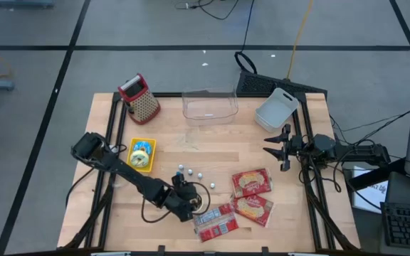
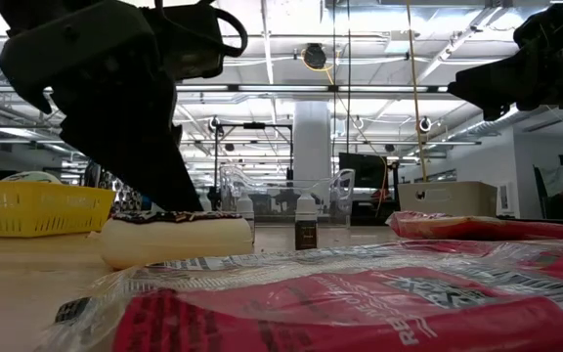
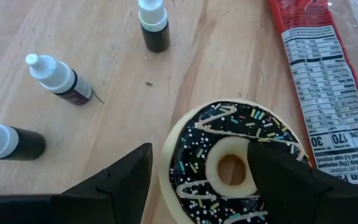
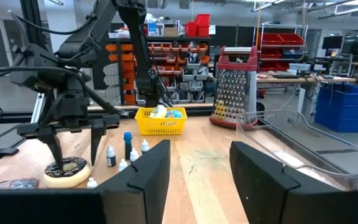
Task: Pick & Place Food Item
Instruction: Put the black donut into the yellow bin
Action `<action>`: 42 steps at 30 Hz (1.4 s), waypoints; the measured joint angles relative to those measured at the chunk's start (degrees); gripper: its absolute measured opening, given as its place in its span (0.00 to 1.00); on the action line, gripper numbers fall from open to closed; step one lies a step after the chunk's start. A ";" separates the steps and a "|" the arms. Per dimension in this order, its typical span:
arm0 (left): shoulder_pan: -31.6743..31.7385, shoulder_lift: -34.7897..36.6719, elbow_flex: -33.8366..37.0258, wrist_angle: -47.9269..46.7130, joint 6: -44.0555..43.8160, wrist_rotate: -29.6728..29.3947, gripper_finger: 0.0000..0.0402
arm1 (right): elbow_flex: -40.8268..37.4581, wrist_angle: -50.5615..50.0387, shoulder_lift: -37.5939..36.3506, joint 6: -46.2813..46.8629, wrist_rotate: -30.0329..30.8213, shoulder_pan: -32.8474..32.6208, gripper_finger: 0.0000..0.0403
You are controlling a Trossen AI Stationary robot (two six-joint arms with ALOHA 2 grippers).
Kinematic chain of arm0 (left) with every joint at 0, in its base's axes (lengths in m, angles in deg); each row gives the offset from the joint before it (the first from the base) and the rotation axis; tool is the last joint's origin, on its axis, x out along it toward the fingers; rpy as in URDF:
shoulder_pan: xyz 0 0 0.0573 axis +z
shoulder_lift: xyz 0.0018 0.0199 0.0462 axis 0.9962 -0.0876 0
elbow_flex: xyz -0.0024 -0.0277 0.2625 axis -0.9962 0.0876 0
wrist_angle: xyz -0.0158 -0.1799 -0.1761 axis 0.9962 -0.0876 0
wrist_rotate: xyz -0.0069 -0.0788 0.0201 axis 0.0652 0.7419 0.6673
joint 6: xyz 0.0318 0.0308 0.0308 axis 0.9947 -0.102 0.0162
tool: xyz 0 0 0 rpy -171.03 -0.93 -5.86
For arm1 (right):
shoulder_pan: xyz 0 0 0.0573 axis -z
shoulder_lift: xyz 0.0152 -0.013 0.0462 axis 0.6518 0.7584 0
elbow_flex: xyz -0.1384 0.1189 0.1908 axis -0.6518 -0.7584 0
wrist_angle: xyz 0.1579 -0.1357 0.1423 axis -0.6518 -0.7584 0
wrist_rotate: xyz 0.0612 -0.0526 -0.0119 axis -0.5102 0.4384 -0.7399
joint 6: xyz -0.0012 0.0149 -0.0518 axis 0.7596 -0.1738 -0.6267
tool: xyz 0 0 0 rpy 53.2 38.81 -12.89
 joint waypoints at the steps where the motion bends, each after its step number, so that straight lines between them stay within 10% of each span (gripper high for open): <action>1: 0.02 0.00 0.00 0.03 0.01 -0.01 0.66 | 0.02 0.00 0.00 0.00 0.00 0.00 0.39; 34: 0.04 -2.47 0.11 0.47 1.04 1.04 0.66 | 0.01 0.00 0.02 -0.01 0.00 0.00 0.39; 42: 0.04 -2.49 0.11 0.45 1.35 1.61 0.48 | 0.00 0.00 0.02 -0.01 0.00 0.00 0.39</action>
